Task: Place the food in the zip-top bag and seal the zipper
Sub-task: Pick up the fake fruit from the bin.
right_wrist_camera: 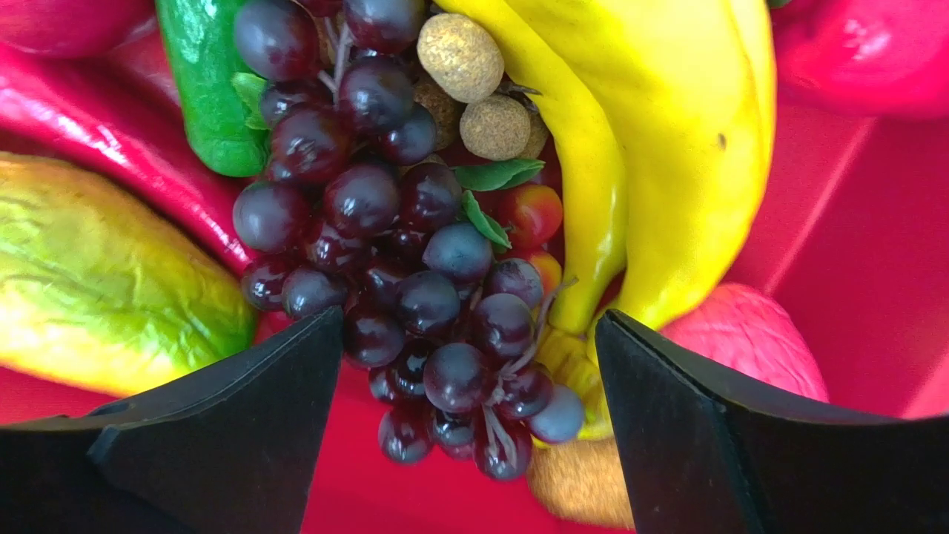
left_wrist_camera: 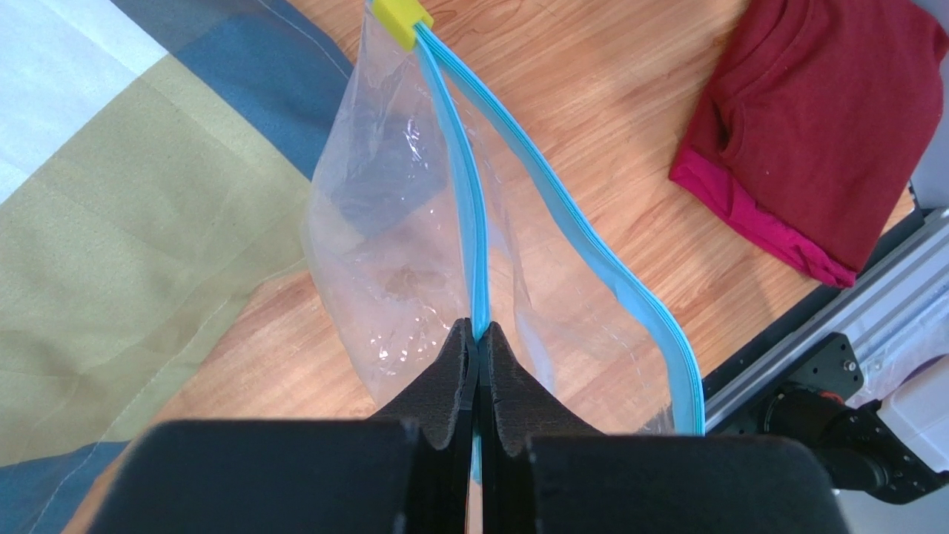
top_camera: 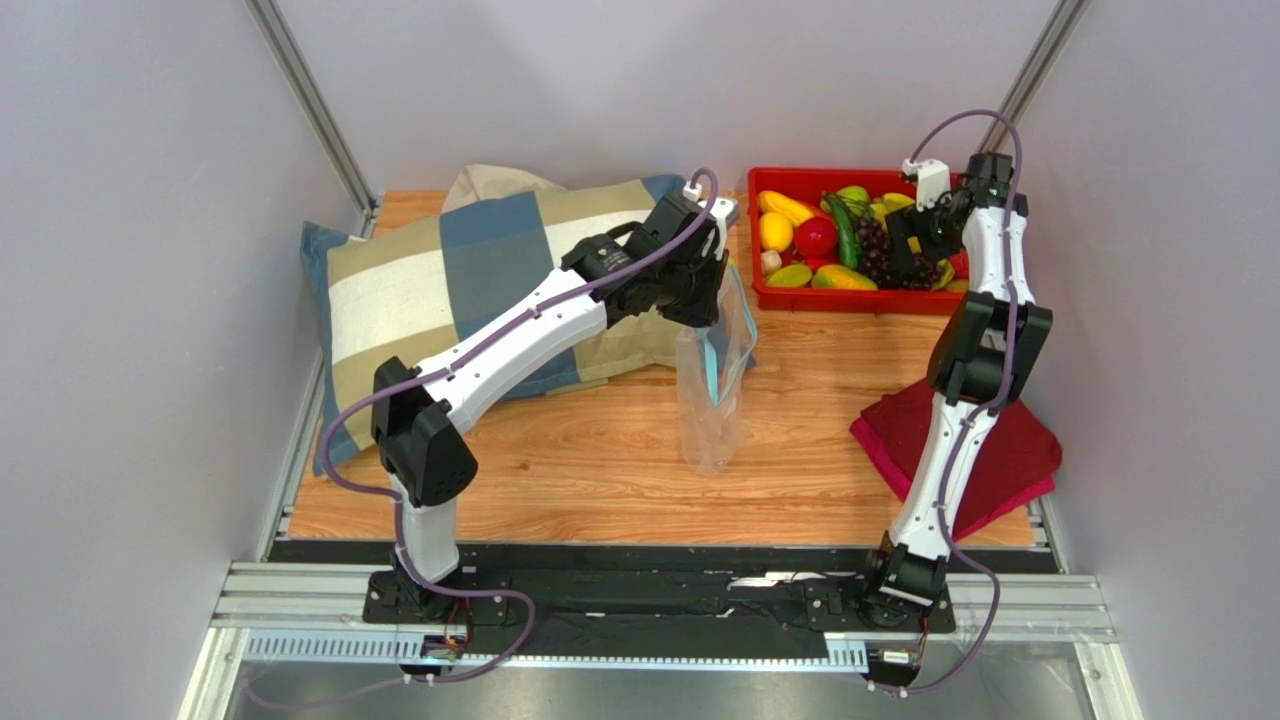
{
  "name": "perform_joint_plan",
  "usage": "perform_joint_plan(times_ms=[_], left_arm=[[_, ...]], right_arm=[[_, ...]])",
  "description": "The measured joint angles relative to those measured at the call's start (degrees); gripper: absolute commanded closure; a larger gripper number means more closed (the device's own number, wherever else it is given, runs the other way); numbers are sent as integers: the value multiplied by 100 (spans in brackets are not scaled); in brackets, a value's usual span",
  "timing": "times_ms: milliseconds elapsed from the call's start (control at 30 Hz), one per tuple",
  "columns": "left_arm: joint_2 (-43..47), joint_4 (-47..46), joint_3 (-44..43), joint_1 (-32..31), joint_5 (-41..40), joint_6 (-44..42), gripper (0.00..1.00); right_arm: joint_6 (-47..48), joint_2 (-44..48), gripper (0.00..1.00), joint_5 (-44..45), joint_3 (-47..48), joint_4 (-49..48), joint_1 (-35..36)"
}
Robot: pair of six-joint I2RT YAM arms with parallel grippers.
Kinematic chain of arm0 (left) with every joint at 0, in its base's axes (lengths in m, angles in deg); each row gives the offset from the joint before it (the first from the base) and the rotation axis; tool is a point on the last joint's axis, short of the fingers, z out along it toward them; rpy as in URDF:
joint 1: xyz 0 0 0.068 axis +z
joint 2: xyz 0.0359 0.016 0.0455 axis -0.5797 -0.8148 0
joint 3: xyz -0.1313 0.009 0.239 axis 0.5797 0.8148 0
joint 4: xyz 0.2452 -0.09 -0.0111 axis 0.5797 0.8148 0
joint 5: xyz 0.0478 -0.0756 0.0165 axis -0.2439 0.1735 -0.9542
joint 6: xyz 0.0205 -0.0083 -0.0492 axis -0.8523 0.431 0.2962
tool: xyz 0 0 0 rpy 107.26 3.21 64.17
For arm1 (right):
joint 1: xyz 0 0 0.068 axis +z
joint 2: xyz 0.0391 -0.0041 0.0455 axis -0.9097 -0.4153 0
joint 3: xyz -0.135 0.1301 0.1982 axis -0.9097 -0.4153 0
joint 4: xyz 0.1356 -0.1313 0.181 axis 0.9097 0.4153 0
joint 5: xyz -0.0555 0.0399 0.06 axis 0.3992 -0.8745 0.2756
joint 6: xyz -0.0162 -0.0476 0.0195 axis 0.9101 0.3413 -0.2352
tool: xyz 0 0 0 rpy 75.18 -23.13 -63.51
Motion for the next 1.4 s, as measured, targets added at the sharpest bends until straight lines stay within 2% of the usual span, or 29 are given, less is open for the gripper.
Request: perform_joint_plan(times_ms=[100, 133, 200, 233, 300, 333, 400, 433, 1033, 1400], left_arm=[[-26, 2, 0, 2, 15, -4, 100], [-35, 2, 0, 7, 17, -4, 100], [-48, 2, 0, 13, 24, -4, 100], [-52, 4, 0, 17, 33, -4, 100], [-61, 7, 0, 44, 39, -4, 100], [-66, 7, 0, 52, 42, -4, 100], [-76, 7, 0, 70, 57, -2, 100], [-83, 7, 0, 79, 59, -2, 100], [-118, -2, 2, 114, 98, -4, 100], [-118, -66, 4, 122, 98, -2, 100]], right_arm=[[-70, -87, 20, -4, -2, -105, 22], [-90, -96, 28, -7, -2, -136, 26], [-120, -114, 38, -15, -2, -177, 33], [-131, -127, 51, -26, -2, -214, 33], [-146, -157, 64, -42, -20, -293, 35], [-146, -160, 76, -55, -66, -326, 44], [-138, -160, 88, -114, -111, -378, 48], [-157, -157, 100, -146, -127, -417, 46], [-592, 564, 100, -1294, -457, -310, -415], [-973, 741, 100, -1801, -457, -229, -428]])
